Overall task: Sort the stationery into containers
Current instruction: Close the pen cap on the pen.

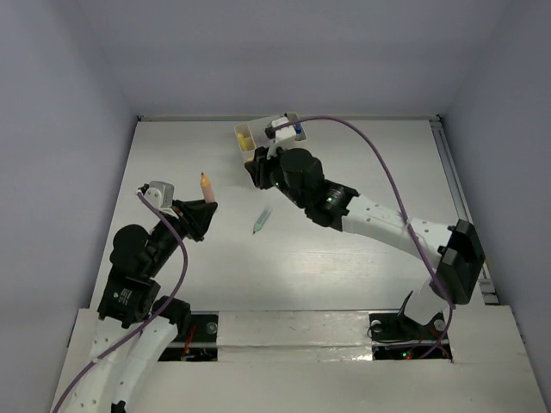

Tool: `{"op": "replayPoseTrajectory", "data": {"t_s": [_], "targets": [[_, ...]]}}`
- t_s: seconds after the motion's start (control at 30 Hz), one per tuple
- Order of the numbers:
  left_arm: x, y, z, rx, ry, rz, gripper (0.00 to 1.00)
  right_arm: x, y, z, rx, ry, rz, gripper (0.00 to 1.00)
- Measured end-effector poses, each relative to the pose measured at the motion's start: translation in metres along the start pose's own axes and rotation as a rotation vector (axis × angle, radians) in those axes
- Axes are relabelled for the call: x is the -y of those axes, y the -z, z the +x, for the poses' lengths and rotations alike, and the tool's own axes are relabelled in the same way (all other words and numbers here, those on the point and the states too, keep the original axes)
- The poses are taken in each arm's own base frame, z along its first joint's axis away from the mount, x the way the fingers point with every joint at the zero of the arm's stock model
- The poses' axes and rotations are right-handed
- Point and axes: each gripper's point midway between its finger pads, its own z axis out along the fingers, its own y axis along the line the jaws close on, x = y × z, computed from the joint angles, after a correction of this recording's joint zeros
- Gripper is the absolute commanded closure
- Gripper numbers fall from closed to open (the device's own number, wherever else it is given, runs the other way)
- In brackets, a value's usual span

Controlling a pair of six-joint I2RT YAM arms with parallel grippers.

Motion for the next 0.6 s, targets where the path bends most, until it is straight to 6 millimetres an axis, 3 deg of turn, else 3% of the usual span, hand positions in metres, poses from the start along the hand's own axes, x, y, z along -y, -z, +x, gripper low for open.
{"op": "replayPoseTrajectory", "data": {"t_s": [0.13,0.23,0.4,0.6], "targets": [[-0.005,-0.005,0.005,-0.023,0.005,-0.020,1.00,-0.006,0.014,-0.049,0.137,-0.117,-0.018,1.00],[-0.011,-0.010,0.012,-0.051,0.011,-0.046,1.00,-0.015,0.018,-0.068,0.198,-0.197,-0.058,1.00],[-0.023,-0.017,0.023,-0.097,0.014,-0.094,1.00,-0.033,0.019,-0.082,0.246,-0.299,-0.135,1.00],[-0.026,-0.020,0.028,-0.117,0.018,-0.107,1.00,-0.070,0.017,-0.091,0.281,-0.338,-0.213,1.00]]}}
